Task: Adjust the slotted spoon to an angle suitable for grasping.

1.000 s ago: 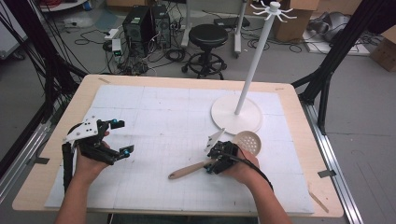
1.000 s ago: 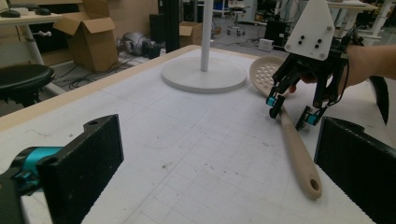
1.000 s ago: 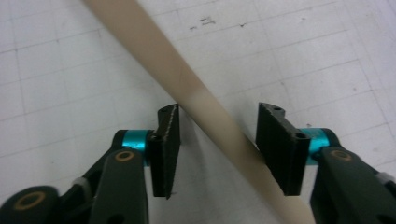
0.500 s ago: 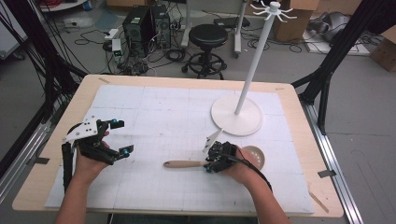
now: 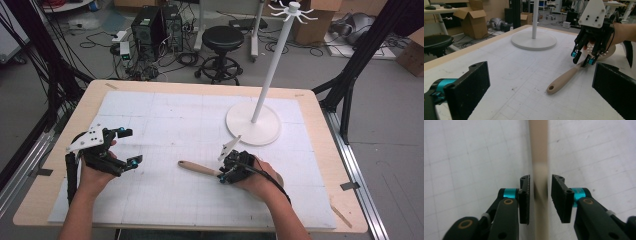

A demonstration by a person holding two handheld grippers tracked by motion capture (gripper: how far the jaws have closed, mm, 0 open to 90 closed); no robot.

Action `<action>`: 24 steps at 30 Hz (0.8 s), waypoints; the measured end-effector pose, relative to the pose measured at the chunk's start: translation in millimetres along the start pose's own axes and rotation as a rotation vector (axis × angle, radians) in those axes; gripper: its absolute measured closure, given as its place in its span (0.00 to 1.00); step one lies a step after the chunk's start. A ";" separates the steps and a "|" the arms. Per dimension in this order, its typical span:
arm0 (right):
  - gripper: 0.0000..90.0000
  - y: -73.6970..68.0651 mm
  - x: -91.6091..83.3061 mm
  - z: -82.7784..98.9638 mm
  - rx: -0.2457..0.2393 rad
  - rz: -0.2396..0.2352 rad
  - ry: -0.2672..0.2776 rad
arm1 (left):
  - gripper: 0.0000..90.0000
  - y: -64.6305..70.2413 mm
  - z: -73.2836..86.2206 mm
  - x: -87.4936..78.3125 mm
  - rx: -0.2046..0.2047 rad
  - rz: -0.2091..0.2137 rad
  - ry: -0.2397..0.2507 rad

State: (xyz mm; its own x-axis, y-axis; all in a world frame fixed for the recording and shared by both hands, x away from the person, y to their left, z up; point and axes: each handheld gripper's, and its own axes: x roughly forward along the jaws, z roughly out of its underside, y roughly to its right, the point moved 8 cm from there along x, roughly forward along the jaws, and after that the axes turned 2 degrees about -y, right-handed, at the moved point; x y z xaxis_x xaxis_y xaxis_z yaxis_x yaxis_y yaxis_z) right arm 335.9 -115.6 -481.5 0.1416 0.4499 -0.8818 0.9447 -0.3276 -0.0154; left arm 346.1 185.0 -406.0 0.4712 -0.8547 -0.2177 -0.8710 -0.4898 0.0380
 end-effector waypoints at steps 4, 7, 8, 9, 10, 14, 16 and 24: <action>0.64 -0.2 -6.3 -3.9 -0.007 0.005 0.026 | 0.02 0.4 0.5 0.7 0.004 0.002 -0.006; 0.59 0.2 -7.2 -5.5 -0.009 0.023 0.029 | 0.02 0.4 0.1 0.5 0.004 0.003 -0.002; 0.59 -0.3 -7.5 -5.9 -0.006 0.020 0.025 | 0.02 0.4 0.0 0.3 0.002 0.002 0.000; 0.57 -0.2 -7.5 -7.0 -0.010 0.022 0.030 | 0.02 0.2 -0.1 0.1 0.003 0.003 0.000; 0.55 0.1 -7.5 -8.2 -0.007 0.025 0.028 | 0.02 0.3 -0.3 -0.1 0.000 0.002 0.002; 0.52 0.7 -6.9 -11.2 -0.010 0.035 0.026 | 0.02 0.0 -0.4 -0.5 0.002 0.003 0.003; 0.51 0.9 -6.7 -12.8 -0.010 0.039 0.028 | 0.02 -0.1 -0.6 -0.5 0.001 0.003 0.005; 0.45 1.5 -3.9 -14.5 -0.006 0.045 0.016 | 0.02 -0.2 -0.4 -0.5 -0.001 0.005 0.005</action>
State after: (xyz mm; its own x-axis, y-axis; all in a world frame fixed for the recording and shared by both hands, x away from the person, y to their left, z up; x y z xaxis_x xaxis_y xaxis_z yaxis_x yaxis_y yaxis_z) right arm 341.0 -105.8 -471.2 0.1885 0.4478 -0.8740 0.9392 -0.3424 0.0272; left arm 346.1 185.4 -405.5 0.4678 -0.8577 -0.2131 -0.8730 -0.4860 0.0398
